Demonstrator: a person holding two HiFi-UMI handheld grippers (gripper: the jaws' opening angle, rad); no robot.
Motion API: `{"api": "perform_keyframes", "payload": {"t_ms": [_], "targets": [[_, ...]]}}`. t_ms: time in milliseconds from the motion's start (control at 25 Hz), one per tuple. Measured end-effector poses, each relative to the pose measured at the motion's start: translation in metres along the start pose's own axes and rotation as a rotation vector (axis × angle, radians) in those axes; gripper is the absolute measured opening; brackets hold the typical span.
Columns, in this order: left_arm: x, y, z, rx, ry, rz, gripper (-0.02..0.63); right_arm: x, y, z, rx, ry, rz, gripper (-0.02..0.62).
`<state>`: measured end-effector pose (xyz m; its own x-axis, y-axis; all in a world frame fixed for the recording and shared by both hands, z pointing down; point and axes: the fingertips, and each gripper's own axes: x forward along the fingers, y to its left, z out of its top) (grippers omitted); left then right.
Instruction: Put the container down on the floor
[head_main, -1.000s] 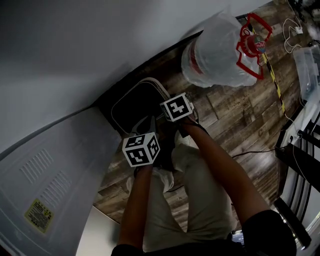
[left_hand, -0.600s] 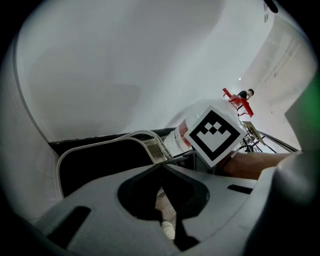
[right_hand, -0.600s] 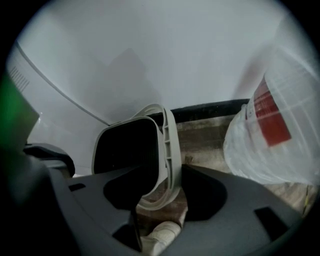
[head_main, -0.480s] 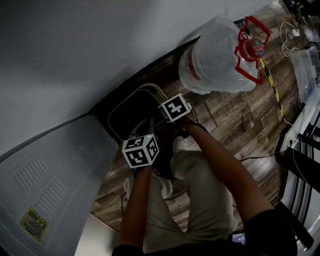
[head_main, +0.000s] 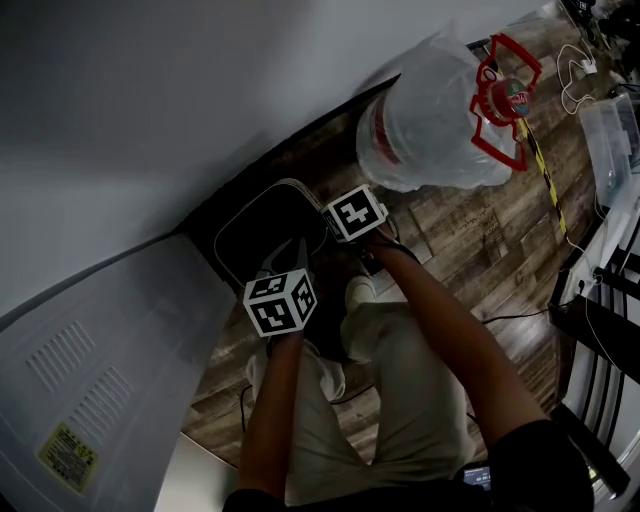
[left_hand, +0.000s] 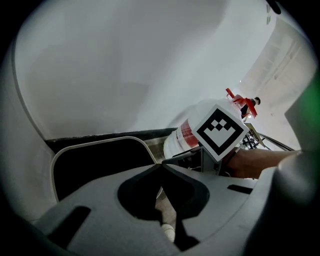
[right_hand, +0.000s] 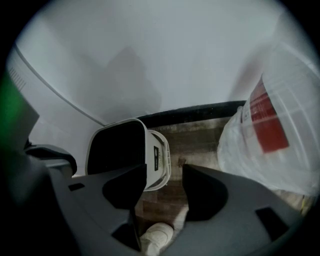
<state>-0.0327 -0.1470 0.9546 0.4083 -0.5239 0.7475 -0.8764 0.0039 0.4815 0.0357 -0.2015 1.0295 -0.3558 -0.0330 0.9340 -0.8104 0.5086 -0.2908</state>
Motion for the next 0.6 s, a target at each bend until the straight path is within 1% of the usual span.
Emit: {"api": "perform_keyframes", "payload": {"t_ms": [160, 280, 520, 600], "targets": [[-0.006, 0.0, 0.004, 0.006, 0.0, 0.001, 0.014, -0.002, -0.004, -0.004, -0.003, 0.003, -0.028, 0.207], [-0.015, -0.002, 0.006, 0.007, 0.005, 0.005, 0.014, -0.013, 0.002, -0.004, 0.023, 0.002, -0.02, 0.207], [-0.05, -0.013, 0.014, 0.012, 0.024, 0.02, 0.014, -0.04, 0.014, -0.025, 0.066, 0.033, -0.039, 0.205], [-0.063, -0.02, 0.018, 0.01, 0.027, 0.025, 0.014, -0.054, 0.021, -0.029, 0.078, 0.025, -0.038, 0.18]]}}
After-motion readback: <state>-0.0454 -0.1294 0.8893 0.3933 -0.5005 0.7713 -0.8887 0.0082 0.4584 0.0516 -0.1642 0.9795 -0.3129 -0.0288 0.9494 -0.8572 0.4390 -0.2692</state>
